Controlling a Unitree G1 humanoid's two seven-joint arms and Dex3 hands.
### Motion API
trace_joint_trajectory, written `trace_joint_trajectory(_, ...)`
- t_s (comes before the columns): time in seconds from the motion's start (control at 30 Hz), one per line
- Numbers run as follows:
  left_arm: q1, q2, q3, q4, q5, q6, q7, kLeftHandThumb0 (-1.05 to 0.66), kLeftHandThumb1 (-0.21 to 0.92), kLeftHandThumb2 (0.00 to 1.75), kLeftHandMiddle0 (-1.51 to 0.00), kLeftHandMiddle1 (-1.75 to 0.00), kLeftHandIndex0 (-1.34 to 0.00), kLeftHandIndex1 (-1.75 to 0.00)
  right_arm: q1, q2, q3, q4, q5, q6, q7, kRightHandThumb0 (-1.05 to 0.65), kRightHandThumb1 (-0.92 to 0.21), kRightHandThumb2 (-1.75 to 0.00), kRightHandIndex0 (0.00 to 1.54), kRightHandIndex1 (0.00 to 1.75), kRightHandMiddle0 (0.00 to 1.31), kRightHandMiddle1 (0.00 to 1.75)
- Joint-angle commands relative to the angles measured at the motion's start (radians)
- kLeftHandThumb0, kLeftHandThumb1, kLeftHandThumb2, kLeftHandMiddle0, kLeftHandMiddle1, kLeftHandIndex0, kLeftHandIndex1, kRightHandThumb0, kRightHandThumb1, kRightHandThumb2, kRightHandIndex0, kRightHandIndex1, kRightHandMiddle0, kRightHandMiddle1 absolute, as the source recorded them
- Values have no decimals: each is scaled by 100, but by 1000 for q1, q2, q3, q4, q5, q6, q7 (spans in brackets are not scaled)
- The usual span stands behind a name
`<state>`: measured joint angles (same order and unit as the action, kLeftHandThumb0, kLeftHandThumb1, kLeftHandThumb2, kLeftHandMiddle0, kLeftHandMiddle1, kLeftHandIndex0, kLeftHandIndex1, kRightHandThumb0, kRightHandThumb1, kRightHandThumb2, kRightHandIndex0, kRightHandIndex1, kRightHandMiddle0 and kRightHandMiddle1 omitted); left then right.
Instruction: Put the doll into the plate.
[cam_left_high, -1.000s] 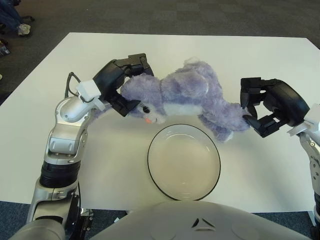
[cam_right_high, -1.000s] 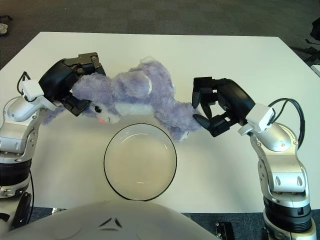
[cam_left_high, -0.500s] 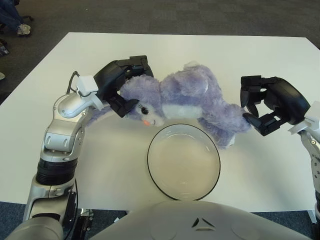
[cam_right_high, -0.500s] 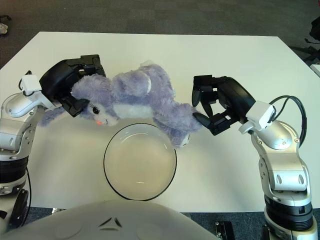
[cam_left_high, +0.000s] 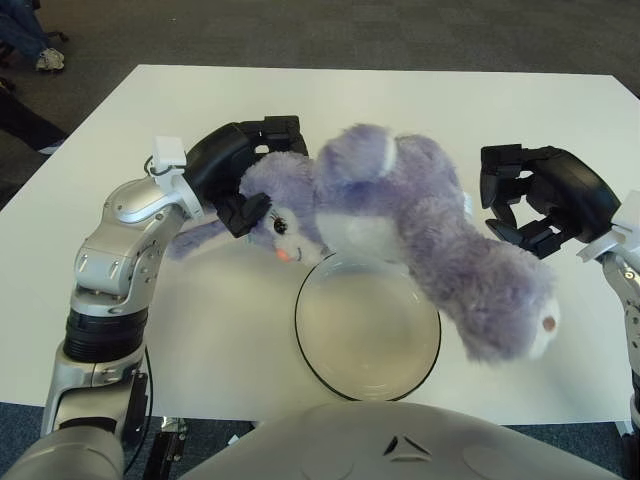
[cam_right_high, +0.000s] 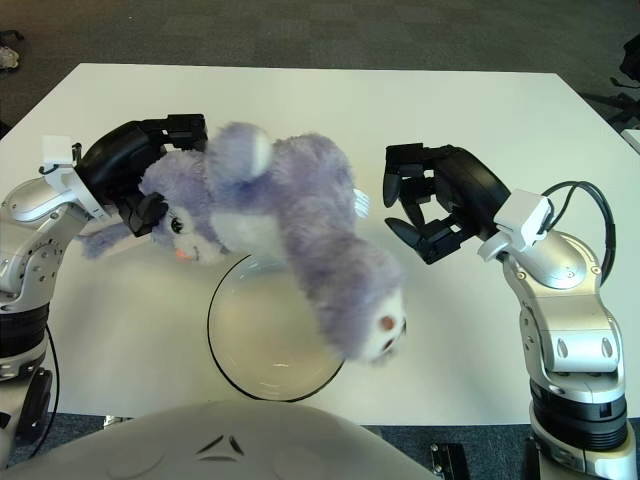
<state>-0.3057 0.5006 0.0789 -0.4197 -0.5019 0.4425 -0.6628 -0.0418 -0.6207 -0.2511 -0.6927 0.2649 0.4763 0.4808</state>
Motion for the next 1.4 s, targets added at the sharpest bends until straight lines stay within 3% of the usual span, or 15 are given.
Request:
trace_joint_trajectory(0.0, -23, 18, 17, 8, -36, 20, -24, 52, 17, 149, -72, -175, -88, -175, -21, -6, -4, 3, 24, 24, 4, -53, -19, -131, 110, 175, 83, 152)
trace_joint_trajectory(0.2, -34, 36, 9, 20, -54, 31, -48, 52, 18, 148, -72, -175, -88, -175, -30, -7, -3, 5, 33, 38, 3, -53, -19, -131, 110, 175, 82, 153)
trace_joint_trajectory(0.43, -31, 115, -6, -17, -27, 81, -67, 53, 16, 150, -73, -175, -89, -175, -50, -24, 5, 1, 29, 55, 5, -53, -19, -132, 109, 175, 80, 156)
trace_joint_trajectory(0.57, -36, 129, -9, -21, -43, 114, -70, 11, -7, 169, -86, -175, -86, -159, -60, -31, 7, 6, 28, 58, 7, -53, -20, -132, 110, 175, 80, 156)
trace_joint_trajectory(0.7, -47, 134, -13, -18, -68, 154, -82, 2, -11, 170, -88, -175, -89, -147, -80, -47, 11, 19, 25, 63, 11, -53, -20, -131, 110, 175, 79, 156)
trace_joint_trajectory(1.0, -58, 148, -20, -14, -80, 207, -93, 0, -10, 165, -86, -175, -93, -137, -144, -85, 23, 74, 5, 48, 32, -52, -21, -129, 109, 175, 80, 154)
trace_joint_trajectory(1.13, -56, 153, -20, -16, -89, 231, -92, 0, -12, 169, -87, -175, -92, -142, -155, -97, 37, 78, -17, 43, 27, -53, -20, -130, 108, 175, 81, 154)
trace_joint_trajectory(1.27, -55, 156, -24, -18, -86, 248, -89, 0, -9, 173, -85, -175, -80, -164, -161, -102, 47, 75, -36, 51, 22, -53, -19, -131, 108, 175, 81, 154)
trace_joint_trajectory(1.37, -54, 154, -28, -18, -80, 247, -91, 0, -9, 174, -85, -175, -80, -165, -164, -107, 52, 72, -44, 59, 22, -53, -19, -132, 109, 175, 82, 154)
